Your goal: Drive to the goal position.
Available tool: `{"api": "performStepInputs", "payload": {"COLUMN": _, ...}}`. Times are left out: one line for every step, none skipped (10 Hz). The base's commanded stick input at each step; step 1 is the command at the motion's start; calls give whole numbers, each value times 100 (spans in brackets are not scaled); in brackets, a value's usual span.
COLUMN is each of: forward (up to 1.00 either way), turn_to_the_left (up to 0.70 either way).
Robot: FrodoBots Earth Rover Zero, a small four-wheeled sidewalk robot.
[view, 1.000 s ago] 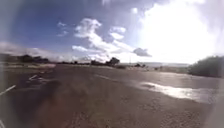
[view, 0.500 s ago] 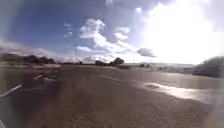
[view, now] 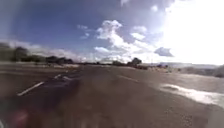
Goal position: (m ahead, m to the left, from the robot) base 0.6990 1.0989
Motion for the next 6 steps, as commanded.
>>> {"api": "performStepInputs", "payload": {"forward": 0, "turn_to_the_left": 19}}
{"api": "performStepInputs", "payload": {"forward": 0, "turn_to_the_left": 7}}
{"api": "performStepInputs", "payload": {"forward": 0, "turn_to_the_left": 10}}
{"api": "performStepInputs", "payload": {"forward": 0, "turn_to_the_left": 35}}
{"api": "performStepInputs", "payload": {"forward": 0, "turn_to_the_left": 50}}
{"api": "performStepInputs", "payload": {"forward": 0, "turn_to_the_left": 50}}
